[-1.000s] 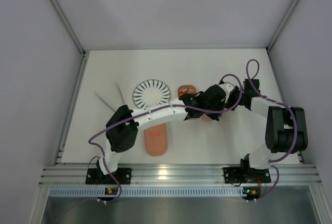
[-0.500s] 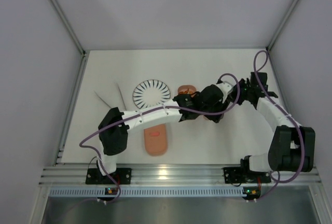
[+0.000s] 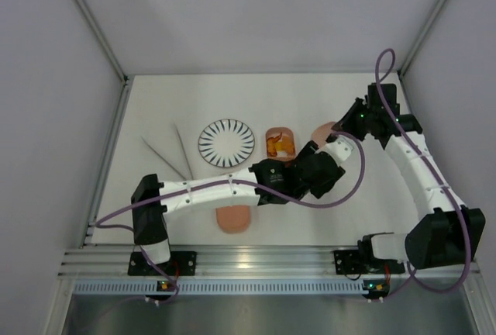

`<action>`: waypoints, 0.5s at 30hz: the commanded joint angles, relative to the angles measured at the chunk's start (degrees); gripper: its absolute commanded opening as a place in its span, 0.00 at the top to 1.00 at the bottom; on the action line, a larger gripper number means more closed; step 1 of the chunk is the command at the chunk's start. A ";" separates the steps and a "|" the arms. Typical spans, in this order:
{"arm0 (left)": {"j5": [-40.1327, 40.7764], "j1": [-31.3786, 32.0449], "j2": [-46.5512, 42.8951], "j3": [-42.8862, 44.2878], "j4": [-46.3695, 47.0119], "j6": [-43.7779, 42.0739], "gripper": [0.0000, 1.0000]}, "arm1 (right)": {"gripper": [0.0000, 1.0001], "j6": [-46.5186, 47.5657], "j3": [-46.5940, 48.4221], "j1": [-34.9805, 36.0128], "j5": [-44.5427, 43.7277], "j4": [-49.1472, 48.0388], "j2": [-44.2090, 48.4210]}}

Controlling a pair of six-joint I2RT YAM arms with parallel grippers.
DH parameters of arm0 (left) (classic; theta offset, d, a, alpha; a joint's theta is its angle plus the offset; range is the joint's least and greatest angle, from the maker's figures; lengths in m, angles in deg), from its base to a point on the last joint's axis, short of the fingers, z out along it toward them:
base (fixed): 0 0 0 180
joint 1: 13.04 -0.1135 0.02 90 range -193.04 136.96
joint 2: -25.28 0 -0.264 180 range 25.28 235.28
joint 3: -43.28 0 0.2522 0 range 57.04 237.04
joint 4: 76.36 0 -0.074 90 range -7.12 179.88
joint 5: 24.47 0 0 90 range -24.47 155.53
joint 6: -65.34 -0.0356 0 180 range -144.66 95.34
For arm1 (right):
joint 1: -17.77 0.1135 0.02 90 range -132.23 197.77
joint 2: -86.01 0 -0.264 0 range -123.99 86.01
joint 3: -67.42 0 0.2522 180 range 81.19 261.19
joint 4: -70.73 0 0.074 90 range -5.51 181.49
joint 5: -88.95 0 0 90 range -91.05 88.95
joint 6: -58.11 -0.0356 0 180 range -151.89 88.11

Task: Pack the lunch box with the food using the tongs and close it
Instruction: Pick up the box lid from the center of the board.

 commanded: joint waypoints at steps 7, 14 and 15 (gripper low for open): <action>20.56 6.66 -0.77 -2.50 1.86 -5.41 0.33 | 1.00 0.28 7.85 5.18 -6.99 10.16 -0.71; 27.96 8.33 5.63 1.88 4.51 -6.56 0.33 | 1.00 0.02 9.26 7.03 -7.69 11.22 -0.80; 27.61 8.42 6.26 2.51 4.33 -6.64 0.33 | 1.00 -0.16 9.18 7.12 -7.69 11.13 -0.71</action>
